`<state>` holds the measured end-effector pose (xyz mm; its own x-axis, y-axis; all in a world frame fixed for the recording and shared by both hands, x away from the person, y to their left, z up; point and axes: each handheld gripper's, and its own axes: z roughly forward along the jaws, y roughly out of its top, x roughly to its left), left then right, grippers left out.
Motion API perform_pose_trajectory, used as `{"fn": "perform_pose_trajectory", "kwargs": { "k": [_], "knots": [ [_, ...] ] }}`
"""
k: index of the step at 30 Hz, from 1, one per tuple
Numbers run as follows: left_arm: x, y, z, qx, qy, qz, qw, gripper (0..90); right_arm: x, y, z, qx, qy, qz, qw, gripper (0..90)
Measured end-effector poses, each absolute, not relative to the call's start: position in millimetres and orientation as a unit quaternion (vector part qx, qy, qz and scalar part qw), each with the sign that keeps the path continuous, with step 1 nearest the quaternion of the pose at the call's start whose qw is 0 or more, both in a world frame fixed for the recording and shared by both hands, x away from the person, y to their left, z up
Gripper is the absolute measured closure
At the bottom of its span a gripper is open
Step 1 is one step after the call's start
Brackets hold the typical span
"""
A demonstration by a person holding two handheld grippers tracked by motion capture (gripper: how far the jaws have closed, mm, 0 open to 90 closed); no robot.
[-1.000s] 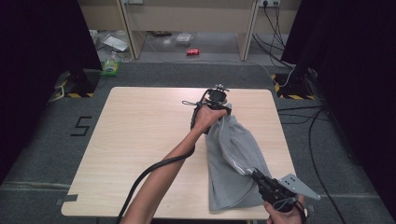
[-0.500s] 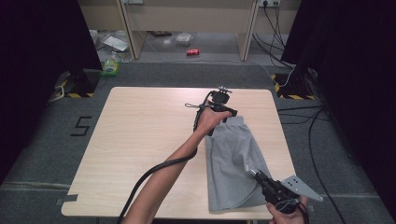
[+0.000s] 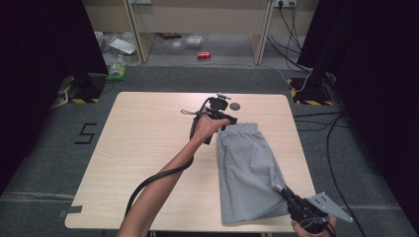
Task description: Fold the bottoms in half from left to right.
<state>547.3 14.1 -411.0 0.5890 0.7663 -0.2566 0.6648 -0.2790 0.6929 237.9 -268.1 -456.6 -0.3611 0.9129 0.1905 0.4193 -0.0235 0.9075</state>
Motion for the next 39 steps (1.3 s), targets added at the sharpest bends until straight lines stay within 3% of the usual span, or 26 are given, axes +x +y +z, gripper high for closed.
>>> {"fn": "perform_pose_trajectory", "kwargs": {
  "k": [4,6,9,14,17,26,27,29,31,37,39],
  "knots": [
    [550,29,-419,0.795,0.458,0.062,0.393,61.3,231,-279,-464,0.527,0.651,0.488,0.245,84.8],
    [551,35,-423,0.795,0.461,0.061,0.391,60.8,229,-284,-467,0.540,0.650,0.474,0.248,80.0],
    [553,43,-429,0.794,0.466,0.059,0.386,60.2,226,-286,-469,0.554,0.646,0.457,0.258,63.4],
    [553,52,-437,0.793,0.472,0.056,0.381,59.0,231,-278,-459,0.529,0.662,0.443,0.292,53.6],
    [552,54,-440,0.795,0.471,0.055,0.378,58.3,245,-267,-458,0.514,0.684,0.433,0.283,52.0],
    [551,59,-449,0.800,0.469,0.048,0.370,57.0,291,-263,-484,0.528,0.737,0.352,0.235,55.0],
    [551,59,-450,0.799,0.471,0.047,0.371,56.9,292,-263,-486,0.532,0.737,0.348,0.229,58.0],
    [550,59,-452,0.801,0.470,0.045,0.368,56.7,294,-267,-489,0.524,0.750,0.340,0.216,77.5],
    [550,60,-454,0.802,0.469,0.045,0.368,56.5,292,-272,-490,0.512,0.759,0.332,0.225,85.1],
    [550,61,-455,0.803,0.469,0.043,0.366,56.4,291,-296,-494,0.532,0.750,0.316,0.236,86.3],
    [550,60,-456,0.805,0.468,0.042,0.364,56.2,293,-296,-502,0.537,0.753,0.311,0.220,80.3]
  ]
}}
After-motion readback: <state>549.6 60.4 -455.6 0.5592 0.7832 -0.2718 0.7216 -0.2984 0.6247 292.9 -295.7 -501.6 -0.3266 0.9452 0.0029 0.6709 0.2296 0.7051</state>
